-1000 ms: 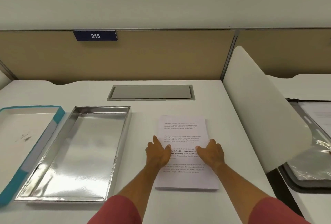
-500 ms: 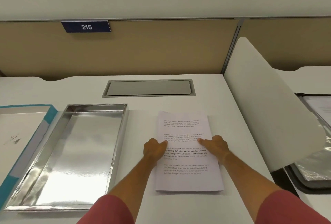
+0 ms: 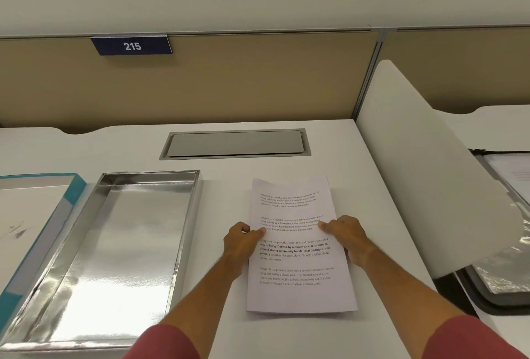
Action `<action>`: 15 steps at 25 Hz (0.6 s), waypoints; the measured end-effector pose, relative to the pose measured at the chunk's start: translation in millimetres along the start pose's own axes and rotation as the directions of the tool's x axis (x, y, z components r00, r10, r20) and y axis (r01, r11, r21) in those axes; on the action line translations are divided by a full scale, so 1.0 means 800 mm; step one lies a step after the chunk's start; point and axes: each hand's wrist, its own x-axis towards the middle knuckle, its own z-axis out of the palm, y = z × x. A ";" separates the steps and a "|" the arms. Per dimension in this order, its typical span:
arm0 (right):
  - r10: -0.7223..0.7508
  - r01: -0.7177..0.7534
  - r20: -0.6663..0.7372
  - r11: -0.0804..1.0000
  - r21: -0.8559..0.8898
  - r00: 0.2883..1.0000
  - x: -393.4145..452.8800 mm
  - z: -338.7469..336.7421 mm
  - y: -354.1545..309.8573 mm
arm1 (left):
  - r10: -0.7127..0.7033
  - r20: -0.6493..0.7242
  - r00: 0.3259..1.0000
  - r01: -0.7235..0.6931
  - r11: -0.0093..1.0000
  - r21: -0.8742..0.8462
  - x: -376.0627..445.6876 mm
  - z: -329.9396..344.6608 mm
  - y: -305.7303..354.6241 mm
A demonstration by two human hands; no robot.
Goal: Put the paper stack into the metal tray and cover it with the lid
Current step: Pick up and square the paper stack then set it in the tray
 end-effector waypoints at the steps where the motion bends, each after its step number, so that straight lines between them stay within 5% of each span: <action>1: 0.011 -0.011 -0.002 1.000 0.003 1.000 0.002 -0.002 0.002 | 0.008 -0.027 1.000 -0.008 1.000 0.006 0.002 -0.002 -0.001; 4: 0.043 -0.042 -0.013 0.999 0.010 0.999 0.009 -0.007 0.008 | -0.005 -0.052 0.999 0.005 1.000 0.002 0.009 -0.009 -0.004; 9: 0.076 -0.075 0.050 0.997 -0.013 0.996 0.006 -0.008 -0.003 | 0.006 0.126 0.992 -0.004 1.000 -0.019 0.013 -0.019 0.005; 15: -0.200 0.199 0.076 0.980 0.021 0.977 -0.024 -0.021 -0.045 | 0.218 0.077 0.973 -0.215 0.976 -0.044 -0.015 -0.038 0.044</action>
